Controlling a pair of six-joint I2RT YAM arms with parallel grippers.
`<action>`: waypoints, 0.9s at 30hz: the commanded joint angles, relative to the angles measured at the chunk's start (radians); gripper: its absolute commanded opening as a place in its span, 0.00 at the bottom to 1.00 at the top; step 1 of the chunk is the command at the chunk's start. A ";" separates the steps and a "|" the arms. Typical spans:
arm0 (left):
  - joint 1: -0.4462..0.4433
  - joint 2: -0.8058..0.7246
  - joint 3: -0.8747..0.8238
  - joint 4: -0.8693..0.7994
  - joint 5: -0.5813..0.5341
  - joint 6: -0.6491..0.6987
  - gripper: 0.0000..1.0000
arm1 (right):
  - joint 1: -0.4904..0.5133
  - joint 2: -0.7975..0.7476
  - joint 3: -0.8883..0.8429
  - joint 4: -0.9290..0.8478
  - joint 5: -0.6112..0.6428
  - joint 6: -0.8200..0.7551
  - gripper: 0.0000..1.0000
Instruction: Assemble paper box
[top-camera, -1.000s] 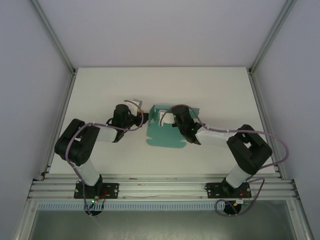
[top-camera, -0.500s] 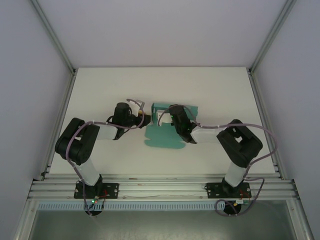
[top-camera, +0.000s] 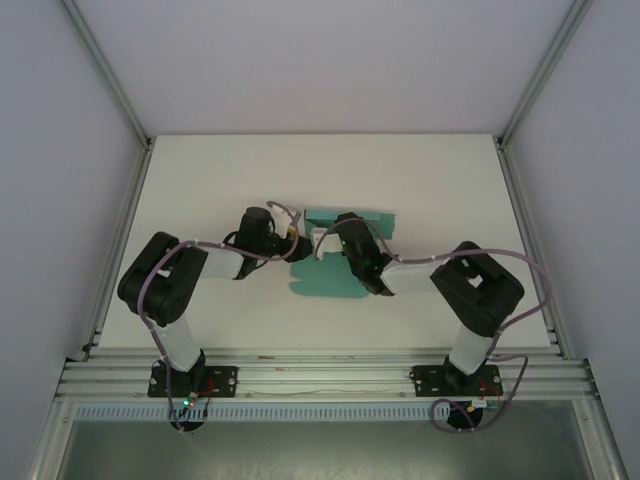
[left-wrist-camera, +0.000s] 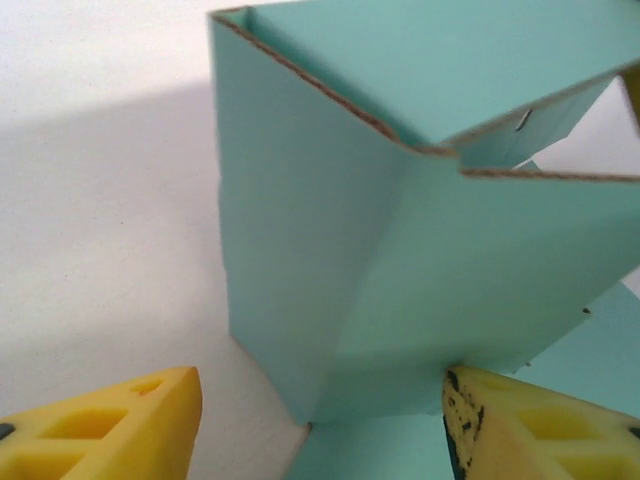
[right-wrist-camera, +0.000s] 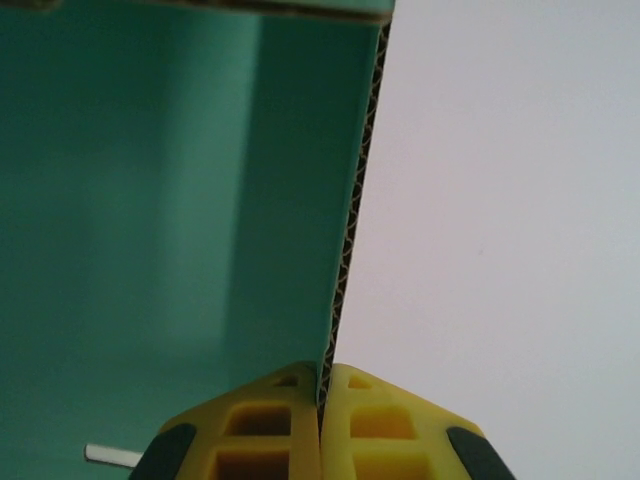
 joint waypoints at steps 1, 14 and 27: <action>-0.009 0.015 0.058 -0.005 0.041 0.031 0.70 | 0.020 -0.092 0.026 -0.322 -0.079 0.136 0.00; -0.011 -0.015 0.033 0.027 0.107 0.046 0.79 | 0.034 -0.080 -0.017 -0.297 -0.038 0.097 0.00; -0.027 0.019 0.085 -0.008 0.055 0.029 0.68 | 0.077 -0.100 -0.040 -0.193 -0.011 0.136 0.00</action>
